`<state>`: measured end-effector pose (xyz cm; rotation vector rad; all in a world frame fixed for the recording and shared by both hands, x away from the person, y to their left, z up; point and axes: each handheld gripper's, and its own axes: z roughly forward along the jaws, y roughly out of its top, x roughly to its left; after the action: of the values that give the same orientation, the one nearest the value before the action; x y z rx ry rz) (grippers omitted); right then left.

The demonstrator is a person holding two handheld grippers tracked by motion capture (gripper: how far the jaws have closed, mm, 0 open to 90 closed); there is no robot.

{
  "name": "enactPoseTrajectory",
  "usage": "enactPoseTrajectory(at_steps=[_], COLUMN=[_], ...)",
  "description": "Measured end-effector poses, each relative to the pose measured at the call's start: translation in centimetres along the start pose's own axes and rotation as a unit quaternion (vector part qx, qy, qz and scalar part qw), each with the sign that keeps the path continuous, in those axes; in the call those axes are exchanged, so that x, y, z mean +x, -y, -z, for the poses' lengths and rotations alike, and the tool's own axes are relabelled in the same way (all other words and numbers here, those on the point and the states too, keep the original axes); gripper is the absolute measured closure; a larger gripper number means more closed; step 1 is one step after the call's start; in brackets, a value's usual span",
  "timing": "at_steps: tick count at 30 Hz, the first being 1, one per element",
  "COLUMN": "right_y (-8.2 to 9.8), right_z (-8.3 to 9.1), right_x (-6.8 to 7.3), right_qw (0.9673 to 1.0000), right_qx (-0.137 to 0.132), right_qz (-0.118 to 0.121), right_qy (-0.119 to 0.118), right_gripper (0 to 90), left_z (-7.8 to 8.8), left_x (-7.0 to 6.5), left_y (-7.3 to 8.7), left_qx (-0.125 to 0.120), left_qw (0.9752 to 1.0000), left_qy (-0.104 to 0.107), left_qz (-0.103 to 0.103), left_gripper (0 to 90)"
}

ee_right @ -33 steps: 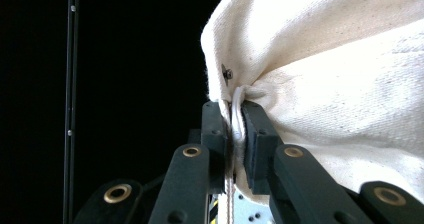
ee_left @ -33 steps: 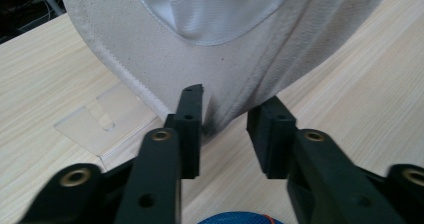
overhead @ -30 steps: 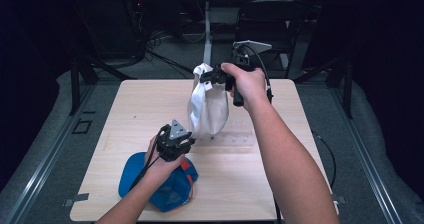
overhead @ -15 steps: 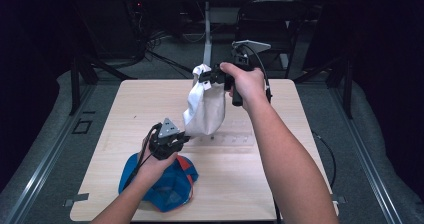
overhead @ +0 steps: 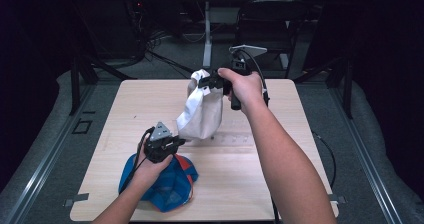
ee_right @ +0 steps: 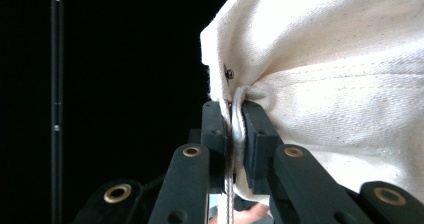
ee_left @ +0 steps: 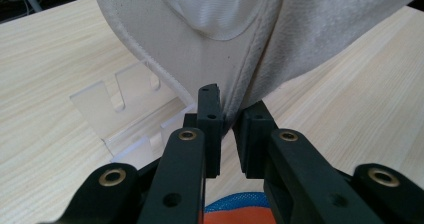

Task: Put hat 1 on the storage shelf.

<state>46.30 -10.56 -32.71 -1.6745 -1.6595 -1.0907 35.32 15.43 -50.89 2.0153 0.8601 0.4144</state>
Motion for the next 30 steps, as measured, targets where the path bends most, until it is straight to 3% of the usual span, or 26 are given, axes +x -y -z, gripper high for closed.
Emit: enactPoseTrajectory(at_steps=[11, 14, 18, 23, 30], right_y=[0.2, 0.4, 0.5, 0.6, 0.7], right_z=[-0.8, -1.2, -1.7, -2.3, -2.0], right_x=[-1.1, -1.2, -1.6, -2.3, -2.3], right_qw=[0.9996, 0.9989, 0.9982, 0.9981, 0.9977], right_qx=[0.004, 0.007, 0.017, 0.018, 0.012], right_qz=[0.005, 0.015, 0.015, 0.009, 0.016], right_qy=[0.027, 0.044, 0.056, 0.058, 0.065], right_gripper=[81.9, 82.0, 82.0, 81.9, 81.0], left_z=[-0.2, -0.4, -1.0, -0.9, -0.9], left_x=[0.3, 0.3, 0.5, 0.6, 0.3], left_y=[1.2, 1.4, 2.1, 2.3, 2.3], left_qx=[-0.004, 0.010, 0.020, 0.022, 0.014], left_qw=[0.9998, 0.9999, 0.9995, 0.9993, 0.9996], left_qy=[-0.002, -0.007, -0.003, 0.001, -0.009], left_qz=[0.021, 0.013, 0.022, 0.030, 0.022], left_gripper=[84.4, 84.7, 84.6, 84.8, 83.9])
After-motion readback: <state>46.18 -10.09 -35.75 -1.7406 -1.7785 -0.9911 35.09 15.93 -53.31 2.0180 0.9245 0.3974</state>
